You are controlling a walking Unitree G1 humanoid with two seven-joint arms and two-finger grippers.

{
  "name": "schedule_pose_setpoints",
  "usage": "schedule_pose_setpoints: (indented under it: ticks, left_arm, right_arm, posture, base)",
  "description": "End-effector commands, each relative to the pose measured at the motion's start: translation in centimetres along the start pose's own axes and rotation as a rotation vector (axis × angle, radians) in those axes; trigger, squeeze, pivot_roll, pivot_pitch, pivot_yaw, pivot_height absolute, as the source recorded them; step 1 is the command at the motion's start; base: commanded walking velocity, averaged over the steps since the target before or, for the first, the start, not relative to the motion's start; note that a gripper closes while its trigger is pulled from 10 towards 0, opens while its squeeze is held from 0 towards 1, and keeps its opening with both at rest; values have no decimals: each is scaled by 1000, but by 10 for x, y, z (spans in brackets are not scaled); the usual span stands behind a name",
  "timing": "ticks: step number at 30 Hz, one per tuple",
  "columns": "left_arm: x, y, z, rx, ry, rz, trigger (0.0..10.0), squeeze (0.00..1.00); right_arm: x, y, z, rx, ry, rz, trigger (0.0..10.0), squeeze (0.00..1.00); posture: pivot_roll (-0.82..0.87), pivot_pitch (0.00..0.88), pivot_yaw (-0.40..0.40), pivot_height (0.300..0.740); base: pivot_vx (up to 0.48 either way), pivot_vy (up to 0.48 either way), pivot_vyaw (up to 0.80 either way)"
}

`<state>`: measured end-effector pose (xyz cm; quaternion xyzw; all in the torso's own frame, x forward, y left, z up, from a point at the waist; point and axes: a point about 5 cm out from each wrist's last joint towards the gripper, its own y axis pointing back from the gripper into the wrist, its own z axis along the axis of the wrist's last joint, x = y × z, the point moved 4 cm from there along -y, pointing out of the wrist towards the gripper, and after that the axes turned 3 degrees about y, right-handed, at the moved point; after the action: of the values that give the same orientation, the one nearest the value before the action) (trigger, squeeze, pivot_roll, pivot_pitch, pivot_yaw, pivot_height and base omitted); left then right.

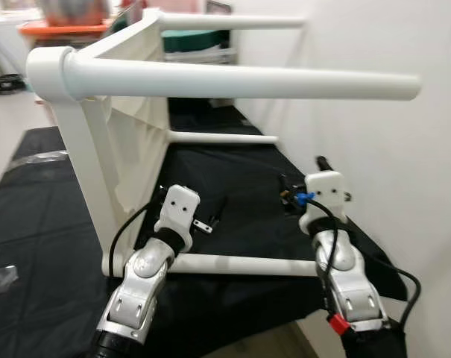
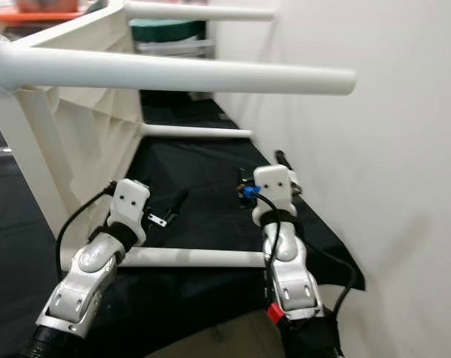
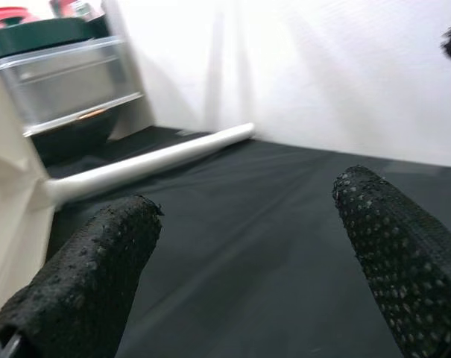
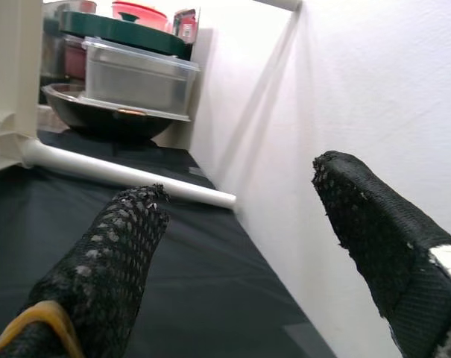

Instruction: Building children table

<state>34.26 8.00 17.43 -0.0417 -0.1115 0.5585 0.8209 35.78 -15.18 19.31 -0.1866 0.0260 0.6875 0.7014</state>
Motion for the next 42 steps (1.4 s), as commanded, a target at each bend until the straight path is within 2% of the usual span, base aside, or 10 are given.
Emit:
schedule_pose_setpoints:
  ticks: [1, 10, 11, 13, 14, 21, 22, 23, 30, 42]
  left_arm:
    - [-5, 3, -7, 29, -2, -5, 10000, 0]
    - [21, 19, -18, 61, -44, 163, 10000, 0]
    - [29, 22, -19, 71, -61, 205, 10000, 0]
    - [29, 22, -19, 71, -61, 205, 10000, 0]
    - [33, 25, -21, 79, -73, 227, 10000, 0]
    - [54, 41, -29, 119, -91, 320, 10000, 0]
    - [55, 42, -29, 122, -90, 326, 10000, 0]
    - [55, 42, -31, 127, -86, 329, 10000, 0]
    - [51, 38, -35, 134, -82, 322, 10000, 0]
    - [51, 31, -34, 130, -98, 310, 10000, 0]
  right_arm:
    - [-2, -1, 10, -43, 43, -7, 10000, 0]
    - [-17, 11, 45, -277, 399, -42, 10000, 0]
    - [-18, 15, 43, -284, 433, -34, 10000, 847]
    - [-18, 15, 43, -284, 433, -34, 10000, 847]
    - [-18, 19, 41, -292, 458, -28, 10000, 1000]
    - [-29, 36, 55, -398, 630, -128, 10000, 949]
    - [-31, 40, 62, -432, 652, -153, 10000, 231]
    - [-29, 45, 75, -500, 685, -166, 10000, 0]
    - [-19, 60, 103, -678, 807, -223, 10000, 0]
    - [-19, 66, 97, -721, 835, -343, 10000, 0]
  posture:
    - [57, 45, -37, 740]
    - [47, 44, -37, 740]
    - [45, 43, -35, 740]
    - [45, 43, -35, 740]
    - [48, 43, -38, 740]
    - [50, 41, -36, 740]
    - [48, 40, -35, 740]
    - [45, 43, -29, 740]
    - [37, 39, -14, 740]
    - [39, 28, -9, 740]
  base:
    - [0, 0, 0]
    - [0, 0, 0]
    - [0, 0, 0]
    - [0, 0, 0]
    - [0, 0, 0]
    - [0, 0, 0]
    - [0, 0, 0]
    - [0, 0, 0]
    - [0, 0, 0]
    - [0, 0, 0]
